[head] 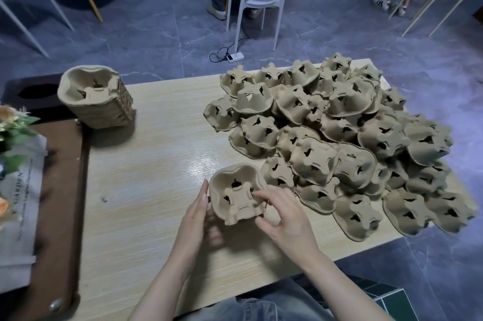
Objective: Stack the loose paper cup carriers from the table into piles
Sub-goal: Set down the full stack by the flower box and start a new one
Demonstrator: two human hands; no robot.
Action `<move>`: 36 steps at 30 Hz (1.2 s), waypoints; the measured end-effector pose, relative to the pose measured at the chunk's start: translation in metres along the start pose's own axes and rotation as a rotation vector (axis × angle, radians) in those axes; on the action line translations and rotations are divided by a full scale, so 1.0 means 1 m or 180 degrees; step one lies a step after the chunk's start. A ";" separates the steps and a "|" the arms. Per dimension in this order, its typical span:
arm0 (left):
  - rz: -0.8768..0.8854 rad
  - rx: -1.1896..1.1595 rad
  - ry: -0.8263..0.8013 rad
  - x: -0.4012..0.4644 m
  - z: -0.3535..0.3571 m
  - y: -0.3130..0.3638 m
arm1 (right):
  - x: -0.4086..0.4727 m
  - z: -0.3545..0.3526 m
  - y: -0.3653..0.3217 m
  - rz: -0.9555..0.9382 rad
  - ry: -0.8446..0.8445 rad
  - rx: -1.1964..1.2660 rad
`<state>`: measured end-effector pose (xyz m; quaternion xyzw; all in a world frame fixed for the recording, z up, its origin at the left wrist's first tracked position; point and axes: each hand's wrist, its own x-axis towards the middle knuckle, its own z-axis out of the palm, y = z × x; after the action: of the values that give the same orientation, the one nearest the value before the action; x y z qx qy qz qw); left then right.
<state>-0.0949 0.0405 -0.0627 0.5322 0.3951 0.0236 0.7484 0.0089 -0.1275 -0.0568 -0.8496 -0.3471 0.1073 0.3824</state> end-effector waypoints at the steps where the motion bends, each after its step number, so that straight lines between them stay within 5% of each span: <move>1: 0.0010 -0.0017 -0.0004 -0.001 0.001 0.001 | 0.000 -0.001 0.003 -0.0008 -0.0101 -0.0074; 12: -0.0045 -0.0073 0.0005 -0.002 -0.003 -0.007 | -0.016 -0.014 0.013 0.0155 0.0072 0.0269; 21: -0.0074 -0.0091 0.0066 0.005 -0.002 -0.006 | 0.030 -0.078 0.051 0.0552 0.0631 -0.0471; 31: -0.0076 -0.0189 0.0191 0.004 0.004 -0.005 | 0.076 -0.106 0.079 0.0603 -0.0206 -0.1545; 36: -0.0066 -0.0255 0.0255 0.004 0.005 -0.004 | 0.077 -0.105 0.074 0.0581 -0.0190 -0.1658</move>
<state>-0.0905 0.0366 -0.0676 0.4963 0.4290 0.0529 0.7529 0.1501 -0.1711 -0.0320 -0.9435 -0.2961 0.0734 0.1295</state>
